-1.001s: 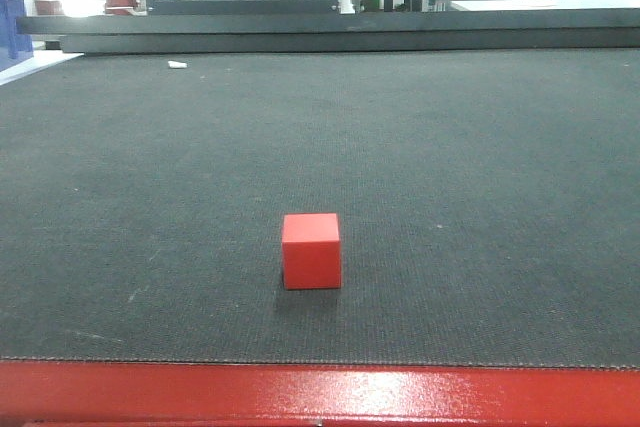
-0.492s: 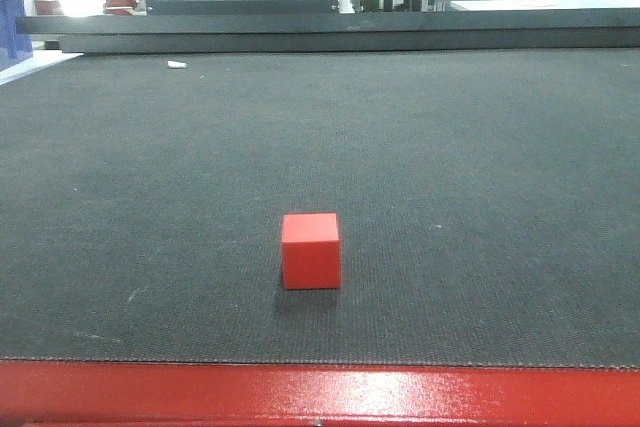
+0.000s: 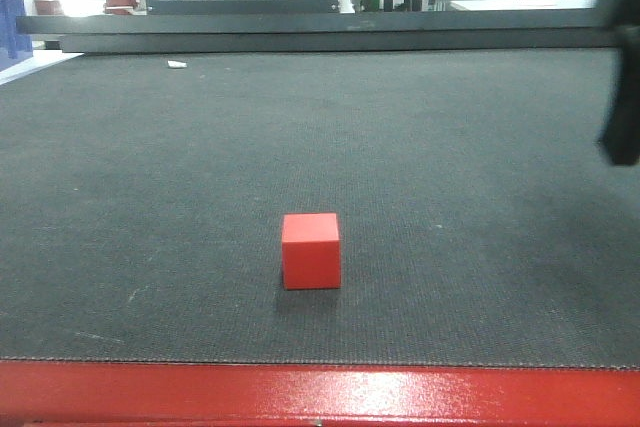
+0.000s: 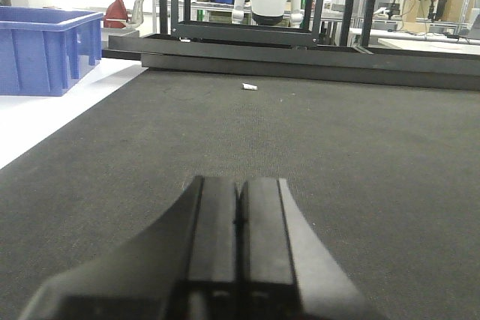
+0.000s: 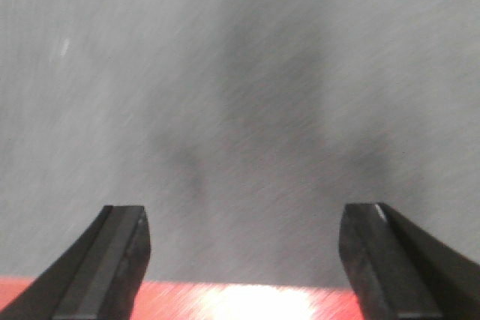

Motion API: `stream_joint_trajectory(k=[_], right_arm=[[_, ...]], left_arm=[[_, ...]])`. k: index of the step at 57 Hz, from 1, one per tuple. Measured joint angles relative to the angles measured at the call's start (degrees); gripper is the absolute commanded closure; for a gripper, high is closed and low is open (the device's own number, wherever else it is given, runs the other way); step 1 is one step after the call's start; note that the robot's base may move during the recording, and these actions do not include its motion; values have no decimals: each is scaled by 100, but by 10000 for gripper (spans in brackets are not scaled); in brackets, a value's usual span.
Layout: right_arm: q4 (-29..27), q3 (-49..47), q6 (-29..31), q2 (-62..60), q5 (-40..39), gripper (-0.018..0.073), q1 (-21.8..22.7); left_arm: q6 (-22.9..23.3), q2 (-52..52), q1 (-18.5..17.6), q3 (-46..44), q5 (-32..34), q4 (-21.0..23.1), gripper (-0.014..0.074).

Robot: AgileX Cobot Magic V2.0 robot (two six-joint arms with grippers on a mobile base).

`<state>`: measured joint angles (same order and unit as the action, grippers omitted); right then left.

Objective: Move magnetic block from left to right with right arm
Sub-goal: 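Lower the open right gripper over the red cube, then close the right gripper on the red cube and lift it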

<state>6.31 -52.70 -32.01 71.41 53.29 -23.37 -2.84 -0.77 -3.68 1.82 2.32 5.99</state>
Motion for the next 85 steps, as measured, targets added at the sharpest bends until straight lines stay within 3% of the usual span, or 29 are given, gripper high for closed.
stream_joint_trajectory(k=[12,22,38,62,85], right_arm=[[-250,-1041,-396,1141,770,-62,-629],[-351,-1711,-807,1932,838,-62,-1087],[-389,-2698,-970,2783,1030,-62,-1654],[-485,-3595,-1091,3762,1062,-62,-2142],[-530,-3634,-1261,4229,819,-62,-2156]], left_arm=[[0,0,0,0,0,0,722],[0,0,0,0,0,0,722],[0,0,0,0,0,0,722],[0,0,0,0,0,0,722],[0,0,0,0,0,0,722]])
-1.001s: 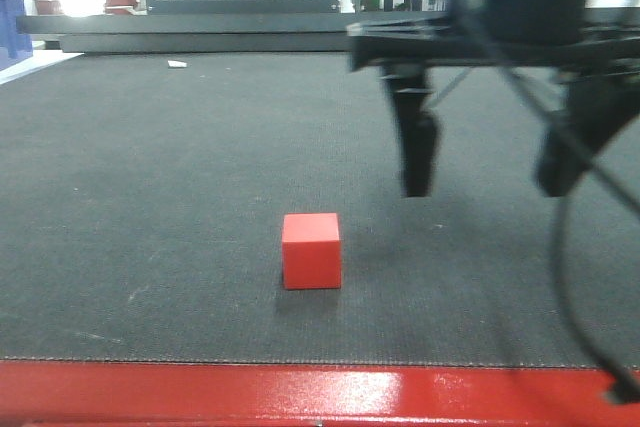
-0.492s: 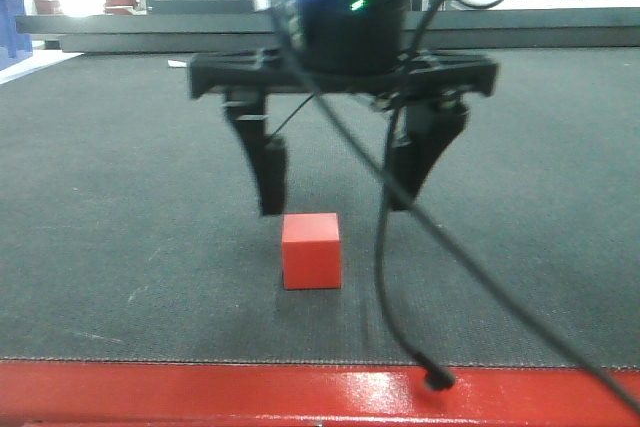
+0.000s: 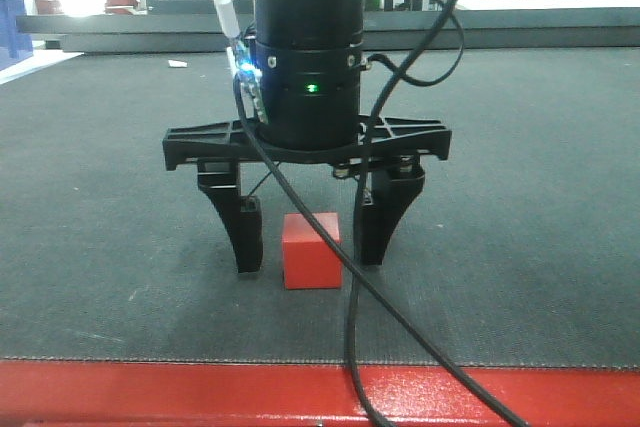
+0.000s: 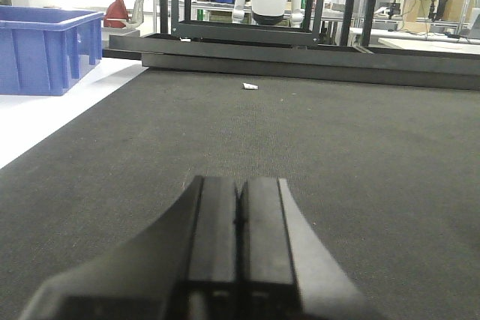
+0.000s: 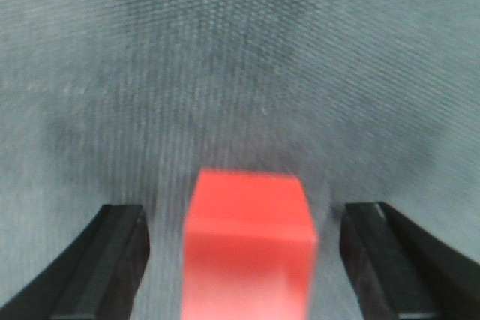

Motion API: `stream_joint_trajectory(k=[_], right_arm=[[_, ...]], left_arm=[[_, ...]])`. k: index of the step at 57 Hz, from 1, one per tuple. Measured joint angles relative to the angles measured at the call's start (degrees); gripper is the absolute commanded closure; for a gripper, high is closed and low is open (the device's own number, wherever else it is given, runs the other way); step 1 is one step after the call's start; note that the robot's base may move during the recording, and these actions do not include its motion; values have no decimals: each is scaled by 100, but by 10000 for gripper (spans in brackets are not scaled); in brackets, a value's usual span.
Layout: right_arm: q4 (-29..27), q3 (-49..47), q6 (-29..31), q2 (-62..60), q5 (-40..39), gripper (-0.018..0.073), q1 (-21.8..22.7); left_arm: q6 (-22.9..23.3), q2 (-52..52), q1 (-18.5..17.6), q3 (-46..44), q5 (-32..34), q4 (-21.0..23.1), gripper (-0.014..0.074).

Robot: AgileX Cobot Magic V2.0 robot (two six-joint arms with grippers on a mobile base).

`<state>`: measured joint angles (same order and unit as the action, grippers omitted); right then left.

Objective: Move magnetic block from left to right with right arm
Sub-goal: 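Close the right gripper on the red cube and lift it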

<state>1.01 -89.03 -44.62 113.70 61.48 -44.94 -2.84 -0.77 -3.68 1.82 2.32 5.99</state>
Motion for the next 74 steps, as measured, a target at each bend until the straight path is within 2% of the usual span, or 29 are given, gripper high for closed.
stream_joint_trajectory(k=[5,9,16,23,42,53,63,74], right_arm=[[-22,0,0,12,-22,-50,0],[-31,0,0,22,-26,-3,0],[-44,0,0,22,-26,148,0],[-57,0,0,22,-26,246,0],[-57,0,-2,22,-1,253,0],[231,110,-2,-241,49,253,0],[491,702,91,-977,-281,253,184],[553,1892,639,-2077,-988,253,694]], left_arm=[[0,0,0,0,0,0,722],[0,0,0,0,0,0,722],[0,0,0,0,0,0,722],[0,0,0,0,0,0,722],[0,0,0,0,0,0,722],[0,0,0,0,0,0,722],[0,0,0,0,0,0,722],[0,0,0,0,0,0,722]])
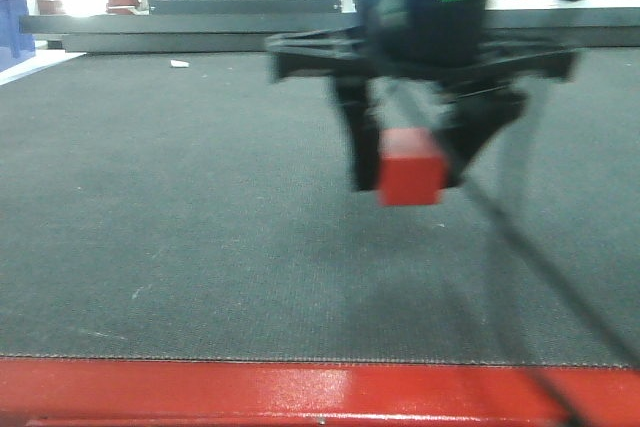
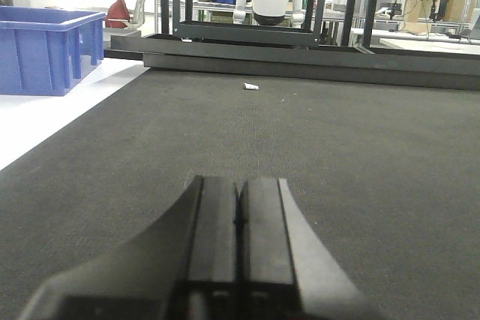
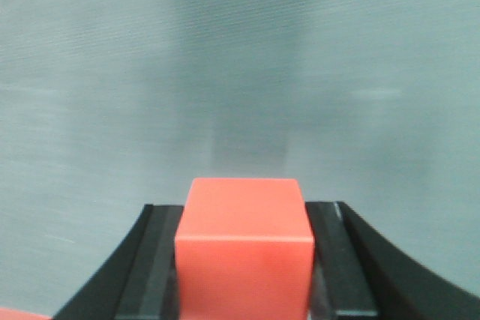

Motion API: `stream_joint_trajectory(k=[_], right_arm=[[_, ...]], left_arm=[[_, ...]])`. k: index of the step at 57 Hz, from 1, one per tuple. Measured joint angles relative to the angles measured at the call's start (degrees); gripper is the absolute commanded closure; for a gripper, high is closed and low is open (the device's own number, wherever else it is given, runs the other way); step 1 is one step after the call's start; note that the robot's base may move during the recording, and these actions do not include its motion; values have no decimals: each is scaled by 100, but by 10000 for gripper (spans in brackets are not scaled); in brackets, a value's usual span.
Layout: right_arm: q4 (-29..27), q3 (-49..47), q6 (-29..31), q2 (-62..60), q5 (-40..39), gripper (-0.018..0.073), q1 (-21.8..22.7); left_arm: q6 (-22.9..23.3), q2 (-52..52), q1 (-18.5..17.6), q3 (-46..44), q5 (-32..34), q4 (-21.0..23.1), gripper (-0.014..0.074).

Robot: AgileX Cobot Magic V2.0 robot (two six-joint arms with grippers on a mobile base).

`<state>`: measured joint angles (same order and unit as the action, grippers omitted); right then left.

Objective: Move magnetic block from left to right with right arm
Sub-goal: 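Close the right gripper on the red cube and lift it, then raise the held red cube with the right gripper out of view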

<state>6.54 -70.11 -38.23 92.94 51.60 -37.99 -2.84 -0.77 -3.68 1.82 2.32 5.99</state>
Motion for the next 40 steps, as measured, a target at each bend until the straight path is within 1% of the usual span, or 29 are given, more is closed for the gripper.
stream_joint_trajectory(k=[6,12,24,28,32,40], right_arm=[[-48,698,472,-617,-386,253,341],[-285,1308,1096,-1167,-799,253,789],[-926,2350,2937,-2278,-1313,253,1770],[-1058,2621,3438,-2644,-1473,253,2128],[-1125,2878,3687,-3001,-1702,253,2466],[-1146,3294,3823,-3636,-2288,253,3038]], left_arm=[[0,0,0,0,0,0,722],[0,0,0,0,0,0,722],[0,0,0,0,0,0,722],[0,0,0,0,0,0,722],[0,0,0,0,0,0,722],[0,0,0,0,0,0,722]])
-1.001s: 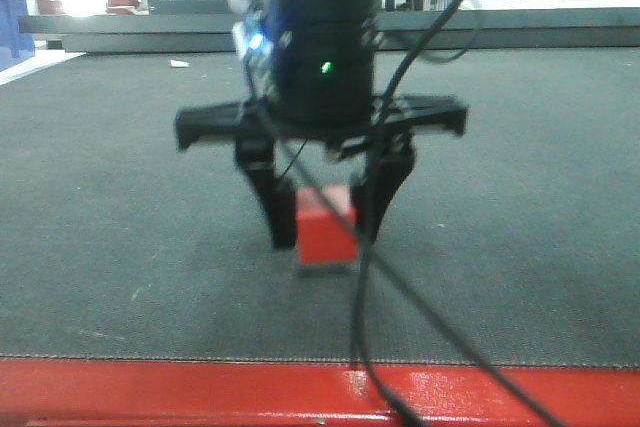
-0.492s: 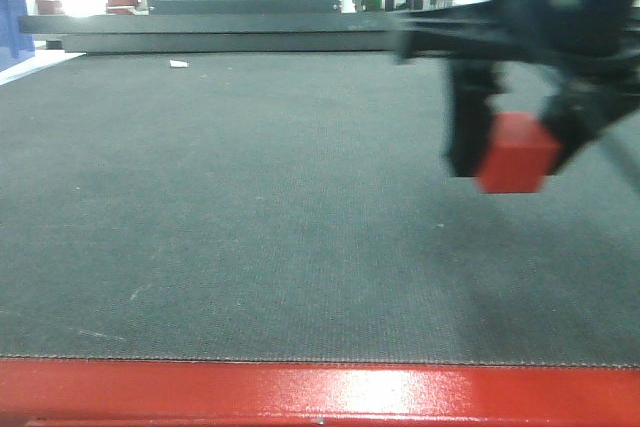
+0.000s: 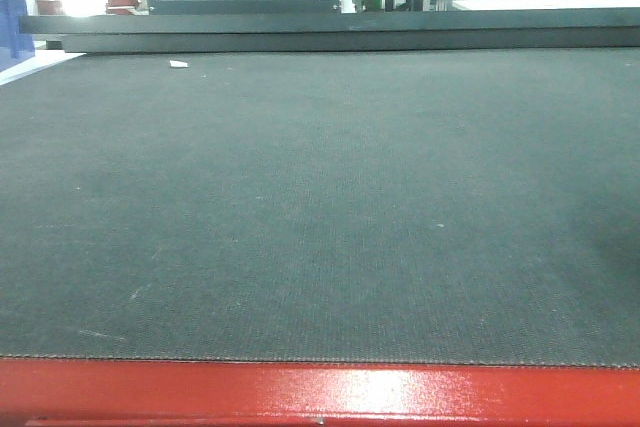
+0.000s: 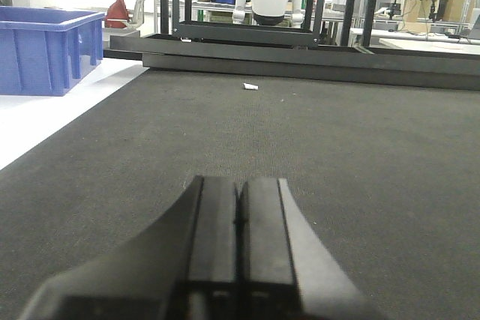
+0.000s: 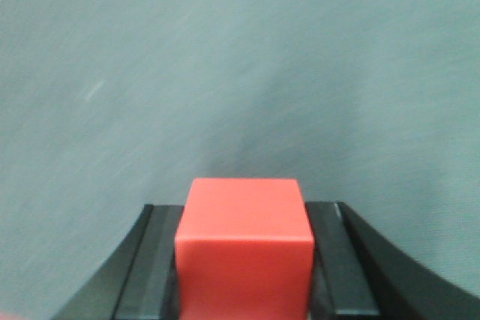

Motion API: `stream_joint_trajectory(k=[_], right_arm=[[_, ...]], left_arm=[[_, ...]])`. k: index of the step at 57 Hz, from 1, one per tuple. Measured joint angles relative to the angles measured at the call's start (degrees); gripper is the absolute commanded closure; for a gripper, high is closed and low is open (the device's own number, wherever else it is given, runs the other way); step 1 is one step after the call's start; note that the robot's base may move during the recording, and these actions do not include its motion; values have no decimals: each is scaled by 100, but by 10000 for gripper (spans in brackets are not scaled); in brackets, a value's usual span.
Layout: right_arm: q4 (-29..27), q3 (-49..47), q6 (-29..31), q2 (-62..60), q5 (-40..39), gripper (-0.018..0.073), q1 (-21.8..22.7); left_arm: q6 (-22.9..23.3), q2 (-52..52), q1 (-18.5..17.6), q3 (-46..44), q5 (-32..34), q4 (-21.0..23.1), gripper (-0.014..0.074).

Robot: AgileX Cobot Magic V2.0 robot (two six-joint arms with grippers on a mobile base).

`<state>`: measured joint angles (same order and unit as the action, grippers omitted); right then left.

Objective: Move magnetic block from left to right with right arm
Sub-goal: 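Raise the held red cube with the right gripper out of view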

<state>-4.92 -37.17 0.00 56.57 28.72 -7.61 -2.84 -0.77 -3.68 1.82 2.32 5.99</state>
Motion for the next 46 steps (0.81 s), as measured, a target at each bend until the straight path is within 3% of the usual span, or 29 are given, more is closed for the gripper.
stream_joint_trajectory(k=[15,33,46], right_arm=[[-25,745,30,-1301,-992,253,566],[492,1509,39,-3059,-1560,253,578],[533,1615,39,-4165,-1634,253,578]], left_arm=[[0,0,0,0,0,0,722],[0,0,0,0,0,0,722],[0,0,0,0,0,0,722]])
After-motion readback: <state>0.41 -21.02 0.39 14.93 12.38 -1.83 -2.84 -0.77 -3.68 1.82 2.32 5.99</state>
